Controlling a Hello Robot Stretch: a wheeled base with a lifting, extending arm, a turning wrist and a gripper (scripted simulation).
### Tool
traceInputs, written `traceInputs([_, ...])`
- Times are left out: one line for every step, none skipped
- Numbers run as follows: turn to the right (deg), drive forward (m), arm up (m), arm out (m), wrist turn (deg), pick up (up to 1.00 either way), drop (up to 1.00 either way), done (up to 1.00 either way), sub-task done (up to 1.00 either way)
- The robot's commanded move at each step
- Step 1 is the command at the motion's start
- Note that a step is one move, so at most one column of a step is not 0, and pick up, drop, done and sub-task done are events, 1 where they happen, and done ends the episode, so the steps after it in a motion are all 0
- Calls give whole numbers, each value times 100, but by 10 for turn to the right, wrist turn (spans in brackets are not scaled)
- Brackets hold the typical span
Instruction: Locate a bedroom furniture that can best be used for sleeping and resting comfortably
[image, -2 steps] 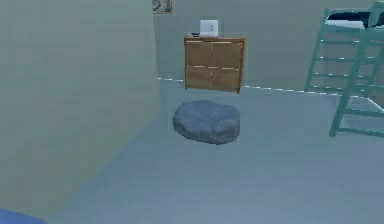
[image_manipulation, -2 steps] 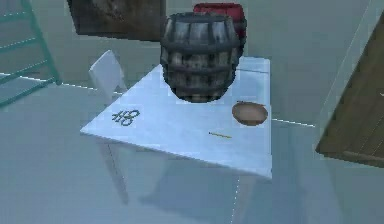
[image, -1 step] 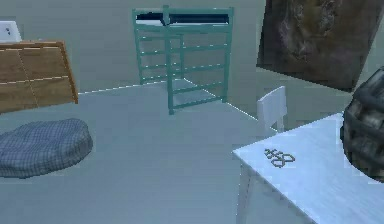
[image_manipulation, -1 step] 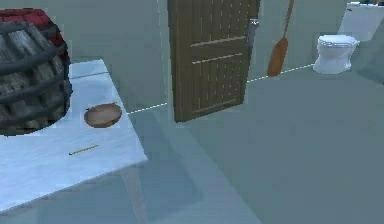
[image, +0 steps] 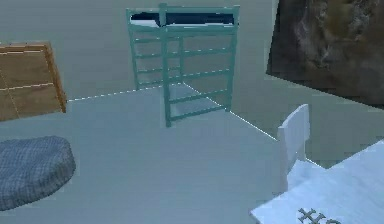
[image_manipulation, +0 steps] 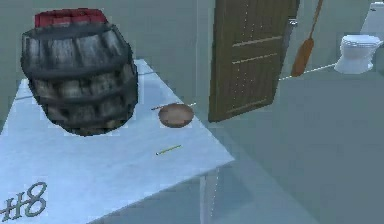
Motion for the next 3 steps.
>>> traceInputs([-150,0,0,0,0,0,0,0,0])
traceInputs([0,55,0,0,0,0,0,0,0])
traceInputs([0,100,0,0,0,0,0,0,0])
